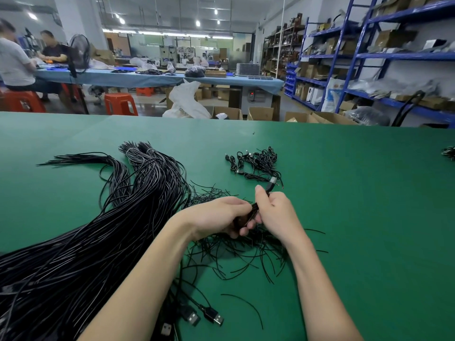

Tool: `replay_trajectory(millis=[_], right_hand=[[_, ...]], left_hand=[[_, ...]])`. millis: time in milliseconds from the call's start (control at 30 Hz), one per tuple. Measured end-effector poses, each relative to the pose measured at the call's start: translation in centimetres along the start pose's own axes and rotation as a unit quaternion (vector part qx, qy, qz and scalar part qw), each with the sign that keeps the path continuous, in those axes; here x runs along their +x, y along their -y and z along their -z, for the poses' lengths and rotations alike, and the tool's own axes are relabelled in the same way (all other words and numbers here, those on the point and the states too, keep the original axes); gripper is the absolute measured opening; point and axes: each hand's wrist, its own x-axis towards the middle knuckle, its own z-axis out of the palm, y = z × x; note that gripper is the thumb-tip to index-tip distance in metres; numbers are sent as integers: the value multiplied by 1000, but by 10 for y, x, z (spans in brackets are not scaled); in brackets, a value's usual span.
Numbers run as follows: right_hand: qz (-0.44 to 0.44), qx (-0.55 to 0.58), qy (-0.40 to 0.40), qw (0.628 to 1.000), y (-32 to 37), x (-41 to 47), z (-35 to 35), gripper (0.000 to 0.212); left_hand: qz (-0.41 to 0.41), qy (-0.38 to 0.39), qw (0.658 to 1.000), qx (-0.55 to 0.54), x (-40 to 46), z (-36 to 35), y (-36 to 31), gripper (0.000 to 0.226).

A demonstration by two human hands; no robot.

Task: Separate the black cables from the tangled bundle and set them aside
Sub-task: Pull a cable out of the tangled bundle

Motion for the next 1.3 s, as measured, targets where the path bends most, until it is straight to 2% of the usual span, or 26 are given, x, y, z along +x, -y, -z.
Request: replay_trajectory(millis=[67,200,333,367,433,500,533,800,867,1033,1167,1300], right_hand=[[-19,20,13,1000,0,-1,-1,75],[-67,82,20,994,5,0,-3,70],[-120,155,55,979,4,1,3,71],[-114,132,54,983,1,0,5,68],[-67,-28,50,996,-6,-1,7,42],[-40,-193,94,976,-7,-6,4,18],[-41,-233,110,965,-6,-8,0,19],[-40,-218,31,975,0,-8,-1,6],[-44,-181,-1,983,-2,-7,3,5],[-58,39,-52,996,-4,-2,9,6],[-136,228,-27,964,-2,-5,10,2],[-146,302,-18,942,0,-5,10,3]], left_hand=[[10,12,999,-34,0,1,3,29],[20,32,983,-180,4,-1,8,27],[26,-26,969,-244,11,2,16,28],[22,-52,965,-255,12,4,18,28],[2,-106,957,-269,12,11,20,29],[-19,-159,957,-240,13,17,22,28],[-24,-181,959,-217,14,19,24,27],[-34,-245,955,-165,19,23,33,27],[-32,-247,956,-154,20,23,34,27],[-25,-241,960,-143,21,22,34,26],[-27,-234,962,-139,20,21,32,26],[-28,-228,966,-123,19,16,29,26]])
